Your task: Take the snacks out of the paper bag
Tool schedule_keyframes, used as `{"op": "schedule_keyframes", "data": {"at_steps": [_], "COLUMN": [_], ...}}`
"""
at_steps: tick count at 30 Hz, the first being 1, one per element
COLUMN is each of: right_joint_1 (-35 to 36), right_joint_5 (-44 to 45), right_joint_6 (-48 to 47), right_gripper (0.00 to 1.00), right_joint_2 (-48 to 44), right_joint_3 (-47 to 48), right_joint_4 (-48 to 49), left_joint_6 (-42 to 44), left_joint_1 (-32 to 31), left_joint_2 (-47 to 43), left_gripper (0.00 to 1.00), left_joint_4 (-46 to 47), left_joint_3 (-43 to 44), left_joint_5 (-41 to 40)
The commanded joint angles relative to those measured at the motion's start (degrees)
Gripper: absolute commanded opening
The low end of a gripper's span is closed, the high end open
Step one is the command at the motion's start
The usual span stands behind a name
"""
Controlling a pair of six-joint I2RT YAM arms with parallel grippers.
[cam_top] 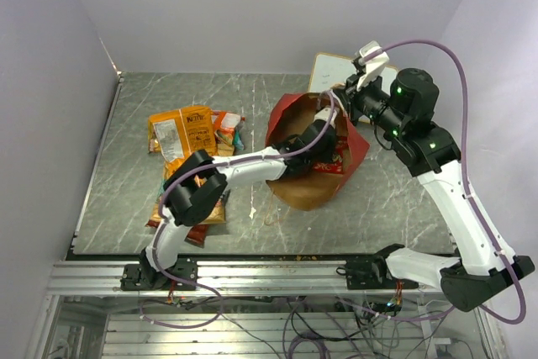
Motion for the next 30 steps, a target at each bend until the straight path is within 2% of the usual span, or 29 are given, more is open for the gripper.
{"op": "schedule_keyframes", "data": {"at_steps": [1, 11, 18, 21, 24, 30], "right_joint_1": [0.34, 0.34, 0.34, 0.34, 0.34, 0.34], "right_joint_5": [3.01, 4.42, 6.50, 7.03, 7.01, 7.27], "right_joint_6": [0.62, 4.37, 4.90, 4.46, 4.32, 3.99], "right_gripper": [0.00, 0.00, 0.00, 0.00, 0.00, 0.00], "right_joint_2": [-2.48, -5.76, -6.22, -6.16, -6.48, -7.33], "right_joint_3": [-2.49, -10.08, -10.90, -10.52, -10.37, -10.30], "right_joint_4": [2.41, 5.24, 4.68, 3.79, 3.11, 1.29], "left_joint_6": [-1.09, 2.53, 5.15, 4.63, 4.59, 5.48], "left_joint_1": [-0.35, -1.74, -2.54, -2.52, -2.45, -2.43], "left_joint_2": [-7.09, -21.24, -33.93, -38.46, -42.96, -47.55], "left_gripper": [0.17, 0.15, 0.16, 0.14, 0.08, 0.07], "left_joint_4": [-7.94, -18.28, -21.89, -24.74, -27.51, -35.16], "left_joint_3": [-1.46, -6.06, -9.35, -9.03, -7.23, 1.65], "left_joint_5": [3.12, 11.29, 12.83, 10.29, 6.11, -3.39]}}
